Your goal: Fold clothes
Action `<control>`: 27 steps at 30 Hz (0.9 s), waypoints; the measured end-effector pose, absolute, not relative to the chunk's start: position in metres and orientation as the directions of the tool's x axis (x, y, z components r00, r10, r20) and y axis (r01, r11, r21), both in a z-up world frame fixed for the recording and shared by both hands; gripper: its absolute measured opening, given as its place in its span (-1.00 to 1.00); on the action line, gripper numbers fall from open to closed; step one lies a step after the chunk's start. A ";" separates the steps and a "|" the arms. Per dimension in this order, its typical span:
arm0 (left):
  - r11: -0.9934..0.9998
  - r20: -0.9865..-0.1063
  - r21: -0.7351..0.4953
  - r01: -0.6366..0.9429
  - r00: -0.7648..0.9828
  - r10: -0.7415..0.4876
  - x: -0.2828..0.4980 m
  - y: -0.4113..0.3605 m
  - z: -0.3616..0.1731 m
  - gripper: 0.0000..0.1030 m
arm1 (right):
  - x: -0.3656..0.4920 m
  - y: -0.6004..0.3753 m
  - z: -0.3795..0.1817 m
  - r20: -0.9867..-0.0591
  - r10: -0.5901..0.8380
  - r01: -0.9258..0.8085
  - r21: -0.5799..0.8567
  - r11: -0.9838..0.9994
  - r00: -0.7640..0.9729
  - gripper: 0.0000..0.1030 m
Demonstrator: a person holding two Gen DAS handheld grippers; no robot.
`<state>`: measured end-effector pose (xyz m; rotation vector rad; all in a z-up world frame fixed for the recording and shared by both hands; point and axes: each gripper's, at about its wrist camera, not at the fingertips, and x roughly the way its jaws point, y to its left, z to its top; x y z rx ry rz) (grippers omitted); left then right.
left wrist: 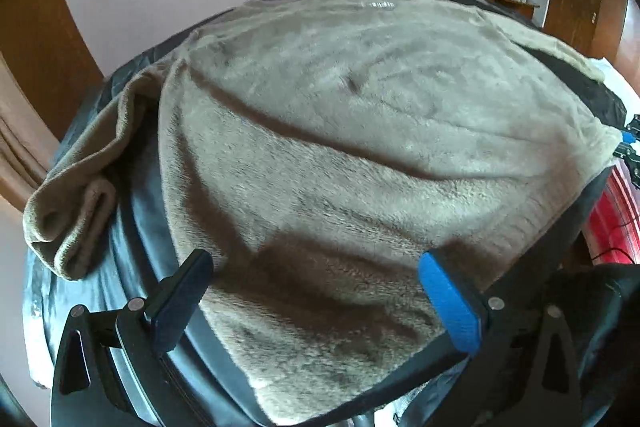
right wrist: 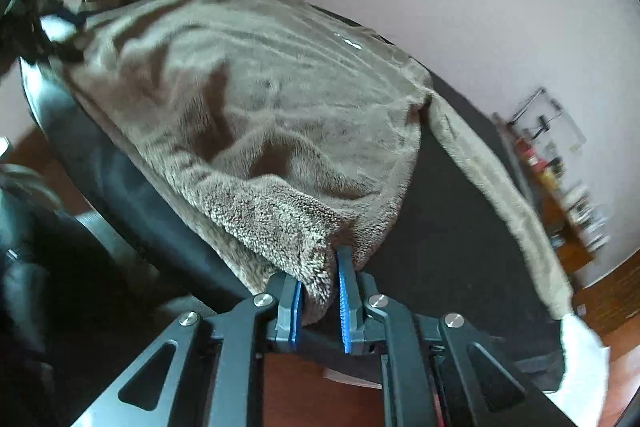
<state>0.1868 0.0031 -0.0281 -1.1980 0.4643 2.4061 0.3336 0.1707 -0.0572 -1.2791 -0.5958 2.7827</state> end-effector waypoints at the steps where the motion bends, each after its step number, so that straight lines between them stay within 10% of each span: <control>1: -0.864 -0.807 0.111 -0.491 -0.552 0.210 0.187 0.000 -0.027 1.00 | 0.335 0.174 -0.053 -0.732 0.142 0.144 -0.313 -0.939 -0.666 -0.67; 7: -0.895 -0.788 0.106 -0.434 -0.586 0.191 0.179 -0.020 -0.018 1.00 | 0.348 0.209 -0.007 -0.638 -0.107 0.154 -0.018 -0.988 -0.762 -0.40; 10: -0.903 -0.779 0.074 -0.423 -0.590 0.213 0.174 -0.021 -0.014 1.00 | 0.334 0.225 0.012 -0.550 -0.160 0.125 0.100 -0.987 -0.820 0.74; 27: -0.879 -0.833 0.036 -0.476 -0.500 0.237 0.160 -0.005 -0.044 1.00 | 0.243 0.186 -0.072 -0.844 -0.119 0.287 -0.043 -0.957 -0.523 0.74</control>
